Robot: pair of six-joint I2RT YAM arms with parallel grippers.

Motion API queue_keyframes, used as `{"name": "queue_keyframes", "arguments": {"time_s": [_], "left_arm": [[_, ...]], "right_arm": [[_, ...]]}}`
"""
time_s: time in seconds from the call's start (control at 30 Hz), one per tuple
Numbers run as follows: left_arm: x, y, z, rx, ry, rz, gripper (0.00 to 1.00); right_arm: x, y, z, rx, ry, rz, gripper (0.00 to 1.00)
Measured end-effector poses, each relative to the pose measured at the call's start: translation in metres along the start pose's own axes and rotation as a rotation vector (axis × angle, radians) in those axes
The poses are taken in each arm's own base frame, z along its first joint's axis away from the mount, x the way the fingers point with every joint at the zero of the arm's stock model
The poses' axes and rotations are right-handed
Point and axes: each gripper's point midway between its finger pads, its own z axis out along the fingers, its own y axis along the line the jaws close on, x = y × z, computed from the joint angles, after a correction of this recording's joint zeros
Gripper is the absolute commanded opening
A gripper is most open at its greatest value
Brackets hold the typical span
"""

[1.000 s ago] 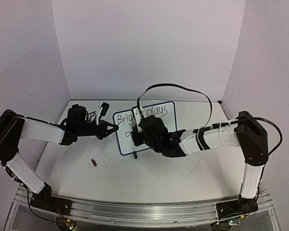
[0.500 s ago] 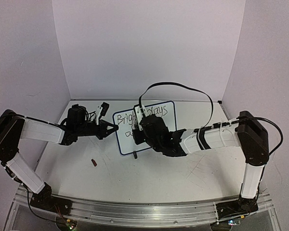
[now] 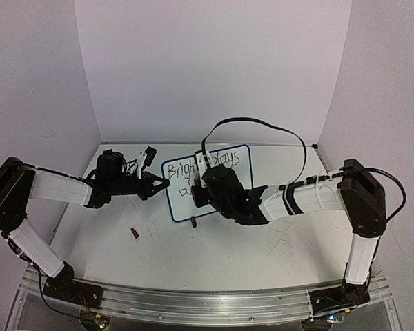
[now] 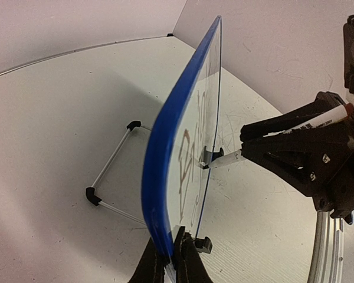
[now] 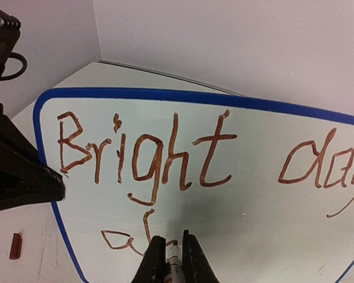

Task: Write a sentence on the whiteboard

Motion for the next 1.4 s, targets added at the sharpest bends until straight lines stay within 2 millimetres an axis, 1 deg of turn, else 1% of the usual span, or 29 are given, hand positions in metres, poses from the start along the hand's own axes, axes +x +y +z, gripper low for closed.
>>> {"name": "queue_keyframes", "arguments": {"time_s": [0.2, 0.37, 0.47, 0.5, 0.57, 0.7, 0.77, 0.83, 1.03, 1.13, 1.4], "left_arm": [[0.0, 0.0, 0.0, 0.0, 0.0, 0.0, 0.0], [0.0, 0.0, 0.0, 0.0, 0.0, 0.0, 0.0], [0.0, -0.001, 0.0, 0.004, 0.0, 0.004, 0.0], [0.0, -0.001, 0.0, 0.005, 0.0, 0.005, 0.0], [0.0, -0.001, 0.0, 0.006, 0.0, 0.007, 0.0], [0.0, -0.001, 0.0, 0.008, 0.0, 0.01, 0.0], [0.0, -0.001, 0.0, 0.008, 0.0, 0.014, 0.0], [0.0, -0.002, 0.0, 0.01, 0.0, 0.015, 0.0], [0.0, -0.001, 0.001, 0.011, 0.002, 0.015, 0.0], [0.001, -0.001, 0.001, 0.011, 0.003, 0.016, 0.0], [0.001, -0.002, 0.001, 0.012, 0.004, 0.021, 0.0]], "right_arm": [[0.011, -0.001, 0.0, -0.005, 0.025, -0.002, 0.0], [0.012, -0.001, -0.001, -0.004, 0.03, -0.001, 0.0], [0.014, -0.007, -0.006, 0.0, 0.038, -0.005, 0.0], [0.012, -0.008, -0.01, -0.014, 0.037, -0.002, 0.0], [0.001, -0.009, -0.019, -0.044, 0.021, 0.008, 0.0], [-0.042, -0.007, -0.036, -0.117, -0.068, 0.048, 0.0], [-0.057, -0.007, -0.042, -0.15, -0.104, 0.054, 0.0], [-0.064, -0.007, -0.044, -0.175, -0.122, 0.048, 0.0], [-0.056, -0.01, -0.04, -0.202, -0.104, 0.0, 0.0], [-0.052, -0.008, -0.037, -0.209, -0.094, -0.008, 0.0], [-0.023, -0.003, -0.022, -0.217, -0.036, -0.025, 0.0]]}}
